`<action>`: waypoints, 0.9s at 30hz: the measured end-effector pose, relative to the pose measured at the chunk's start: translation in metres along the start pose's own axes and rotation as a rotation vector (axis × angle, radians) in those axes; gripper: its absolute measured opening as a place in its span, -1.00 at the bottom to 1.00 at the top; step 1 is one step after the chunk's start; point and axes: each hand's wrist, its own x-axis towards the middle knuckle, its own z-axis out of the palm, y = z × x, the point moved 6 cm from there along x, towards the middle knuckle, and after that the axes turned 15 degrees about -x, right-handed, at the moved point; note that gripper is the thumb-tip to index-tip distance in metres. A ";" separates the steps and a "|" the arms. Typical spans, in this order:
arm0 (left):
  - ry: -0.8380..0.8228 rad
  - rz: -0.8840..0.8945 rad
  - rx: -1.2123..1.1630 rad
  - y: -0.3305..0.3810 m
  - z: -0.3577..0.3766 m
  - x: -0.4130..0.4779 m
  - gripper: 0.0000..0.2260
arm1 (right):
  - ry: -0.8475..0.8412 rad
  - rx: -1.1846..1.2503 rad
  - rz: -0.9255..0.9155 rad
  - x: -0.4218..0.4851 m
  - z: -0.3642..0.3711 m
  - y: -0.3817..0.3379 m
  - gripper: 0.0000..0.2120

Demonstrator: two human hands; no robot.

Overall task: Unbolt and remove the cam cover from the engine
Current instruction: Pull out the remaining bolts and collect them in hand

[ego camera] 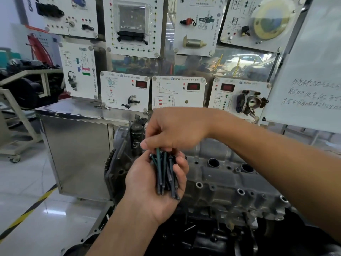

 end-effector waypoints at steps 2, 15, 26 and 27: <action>0.005 -0.005 -0.015 0.001 -0.001 0.000 -0.60 | 0.010 -0.035 -0.011 0.001 0.001 -0.002 -0.62; 0.016 0.014 -0.026 0.020 -0.003 -0.007 -0.60 | 0.142 0.048 0.280 0.092 0.037 0.113 -0.71; 0.023 0.035 -0.022 0.030 -0.007 -0.003 -0.59 | 0.258 -0.085 0.203 0.121 0.035 0.105 -0.79; 0.021 0.035 -0.022 0.030 -0.007 -0.002 -0.60 | 0.243 -0.104 0.206 0.122 0.035 0.105 -0.78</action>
